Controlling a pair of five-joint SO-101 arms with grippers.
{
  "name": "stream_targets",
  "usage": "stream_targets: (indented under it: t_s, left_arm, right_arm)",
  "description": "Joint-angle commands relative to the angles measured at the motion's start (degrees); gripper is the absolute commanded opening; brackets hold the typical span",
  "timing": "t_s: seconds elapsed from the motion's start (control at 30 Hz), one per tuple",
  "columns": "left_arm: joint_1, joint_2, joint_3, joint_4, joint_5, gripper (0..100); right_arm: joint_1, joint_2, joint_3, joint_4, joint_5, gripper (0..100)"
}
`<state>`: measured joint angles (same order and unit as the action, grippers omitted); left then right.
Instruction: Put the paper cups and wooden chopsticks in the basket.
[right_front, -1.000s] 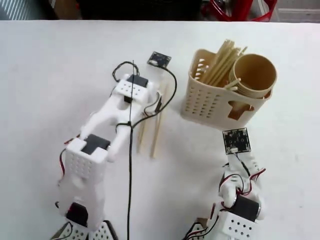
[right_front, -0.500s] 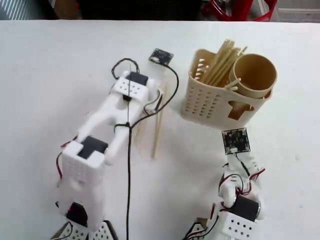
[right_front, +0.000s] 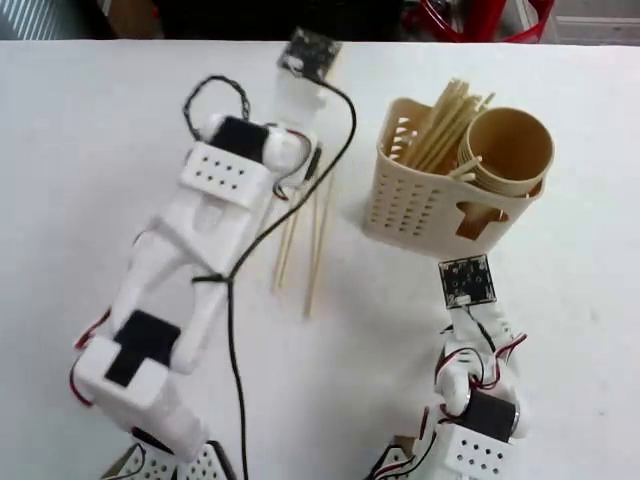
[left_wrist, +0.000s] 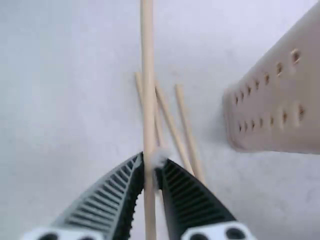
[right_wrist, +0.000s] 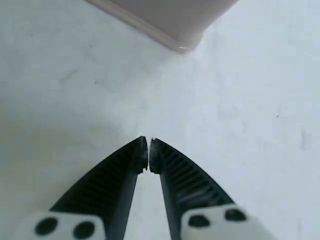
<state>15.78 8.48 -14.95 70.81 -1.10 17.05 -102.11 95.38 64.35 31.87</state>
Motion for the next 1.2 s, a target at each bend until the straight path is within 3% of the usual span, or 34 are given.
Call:
stream_targets:
  t_s: [0.0,0.17,0.37,0.5,0.6,0.7,0.9,1.03,1.17]
  left_arm:
    - [2.33,-10.51,-9.93,2.55,-0.70,2]
    - [10.15,-17.10,-20.31,0.88,-3.69,2]
    - [20.00,-23.16,-22.77,-0.79,-9.67,2]
    - [24.31,-32.57,-16.62,2.81,-9.41,2]
    - [25.89,-42.51,-5.01,2.20,-9.67,2]
    - [25.63,-52.97,11.25,-5.54,-9.76,2]
    - [23.43,-60.62,36.75,-36.04,-15.47,2]
    - [23.87,-52.53,37.01,-48.53,-19.69,2]
    - [23.52,-36.88,23.82,-50.55,-19.60,2]
  right_arm:
    - [-0.22,-0.57,0.00,-0.92,0.26,2.5]
    - [-0.22,-0.57,-0.09,-0.92,0.18,2.4]
    - [-0.22,-0.57,-0.09,-0.92,0.18,2.4]
    - [-0.22,-0.57,-0.09,-0.92,0.18,2.4]
    - [-0.40,-0.57,-0.09,-0.92,0.18,2.4]
    - [-0.40,-0.57,-0.09,-1.01,0.18,2.4]
    - [-0.48,-0.57,-0.09,-1.01,0.18,2.4]
    - [-0.48,-0.57,-0.09,-1.01,0.18,2.4]
    - [-0.48,-0.57,-0.09,-1.01,0.18,2.4]
